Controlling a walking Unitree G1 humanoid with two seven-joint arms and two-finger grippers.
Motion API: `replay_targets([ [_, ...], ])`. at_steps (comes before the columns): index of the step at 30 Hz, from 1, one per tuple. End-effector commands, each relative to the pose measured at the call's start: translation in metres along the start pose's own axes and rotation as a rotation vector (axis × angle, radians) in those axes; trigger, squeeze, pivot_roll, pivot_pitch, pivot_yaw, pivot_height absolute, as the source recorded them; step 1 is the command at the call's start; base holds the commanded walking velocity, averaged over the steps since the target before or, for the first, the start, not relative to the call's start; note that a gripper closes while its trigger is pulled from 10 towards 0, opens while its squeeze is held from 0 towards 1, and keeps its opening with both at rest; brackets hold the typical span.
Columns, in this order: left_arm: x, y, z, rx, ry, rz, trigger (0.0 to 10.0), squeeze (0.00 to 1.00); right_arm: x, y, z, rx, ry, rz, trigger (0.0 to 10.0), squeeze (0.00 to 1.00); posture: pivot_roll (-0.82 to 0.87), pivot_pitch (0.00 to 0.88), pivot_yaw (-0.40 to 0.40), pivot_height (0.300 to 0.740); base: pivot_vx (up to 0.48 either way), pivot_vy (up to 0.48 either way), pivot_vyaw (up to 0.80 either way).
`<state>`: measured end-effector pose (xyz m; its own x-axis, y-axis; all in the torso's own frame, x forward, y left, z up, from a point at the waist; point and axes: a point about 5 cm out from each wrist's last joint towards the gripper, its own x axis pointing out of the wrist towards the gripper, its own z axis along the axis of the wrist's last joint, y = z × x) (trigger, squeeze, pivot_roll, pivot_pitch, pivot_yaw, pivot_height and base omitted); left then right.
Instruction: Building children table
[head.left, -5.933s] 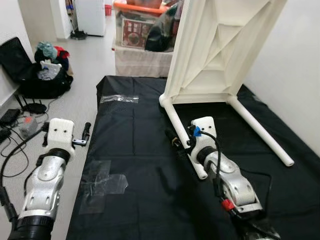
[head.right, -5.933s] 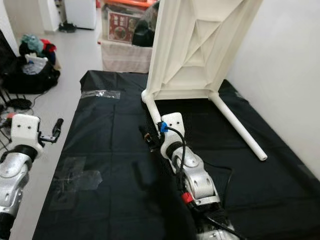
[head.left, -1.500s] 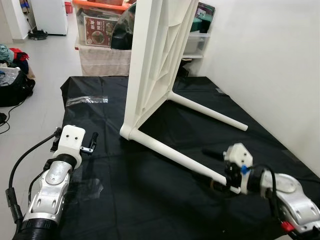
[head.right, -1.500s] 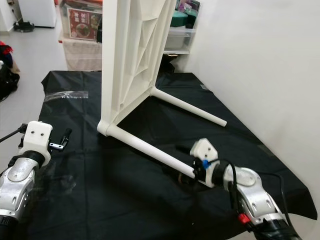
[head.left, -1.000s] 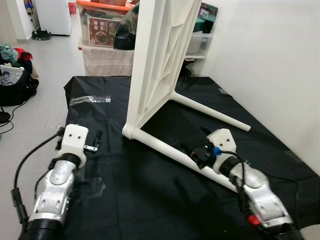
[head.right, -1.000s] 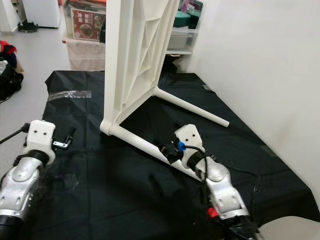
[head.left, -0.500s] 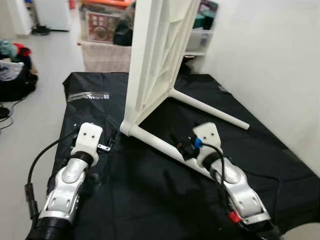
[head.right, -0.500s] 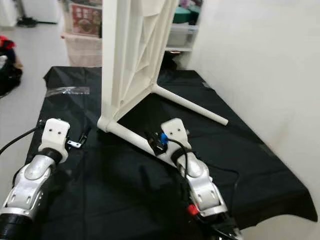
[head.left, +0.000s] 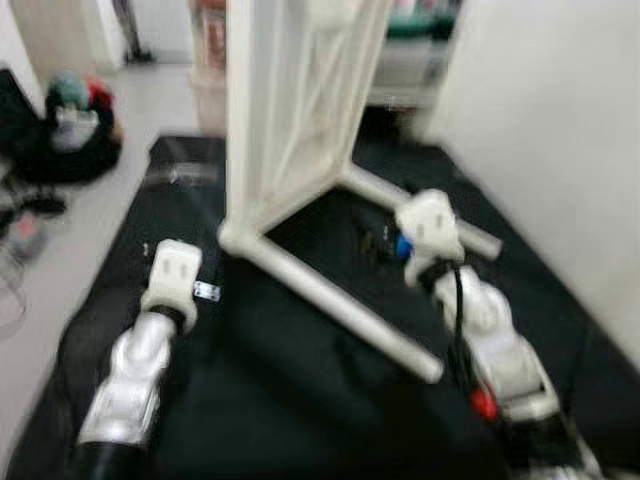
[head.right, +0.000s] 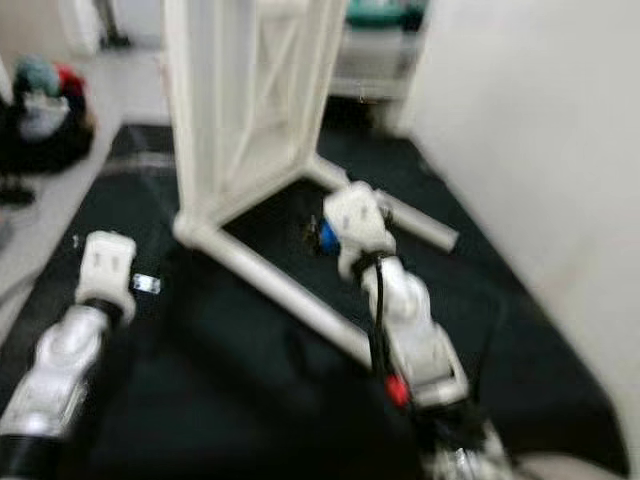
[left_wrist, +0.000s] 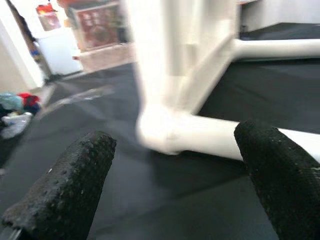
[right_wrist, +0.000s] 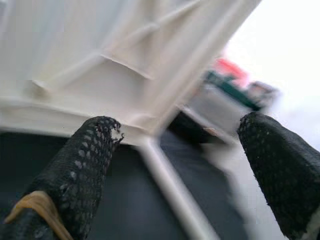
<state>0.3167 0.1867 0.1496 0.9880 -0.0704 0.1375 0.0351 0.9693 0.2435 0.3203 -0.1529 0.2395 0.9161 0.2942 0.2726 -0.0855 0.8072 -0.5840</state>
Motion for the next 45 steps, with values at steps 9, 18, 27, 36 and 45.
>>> replay_targets([
  [9, 0.000, 0.001, -0.006, -0.003, 0.021, 0.019, 10.0, 0.00, -0.003, -0.053, 0.075, -0.268, -0.375, -0.285, 10.0, 0.00, 0.06, 0.000, -0.115, 0.740, 0.000, 0.000, 0.31],
  [18, 0.002, 0.003, -0.006, 0.002, 0.022, 0.030, 10.0, 0.00, -0.024, -0.064, 0.093, -0.556, -0.593, -0.471, 10.0, 0.00, 0.06, 0.000, -0.106, 0.740, 0.000, 0.000, 0.00],
  [27, 0.002, 0.005, -0.007, 0.005, 0.019, 0.040, 10.0, 0.00, -0.012, -0.113, 0.095, -0.862, -0.489, -0.537, 10.0, 0.00, 0.06, 0.000, -0.112, 0.740, 0.000, 0.000, 0.00],
  [36, 0.003, 0.006, -0.007, 0.011, 0.020, 0.038, 10.0, 0.00, -0.019, -0.151, 0.096, -1.020, -0.412, -0.665, 10.0, 0.00, 0.04, 0.000, -0.102, 0.740, 0.000, 0.000, 0.00],
  [45, 0.002, 0.005, -0.009, 0.016, 0.024, 0.036, 10.0, 0.00, -0.058, -0.164, 0.122, -1.033, -0.647, -1.053, 10.0, 0.00, 0.04, 0.000, -0.104, 0.740, 0.000, 0.000, 0.00],
])
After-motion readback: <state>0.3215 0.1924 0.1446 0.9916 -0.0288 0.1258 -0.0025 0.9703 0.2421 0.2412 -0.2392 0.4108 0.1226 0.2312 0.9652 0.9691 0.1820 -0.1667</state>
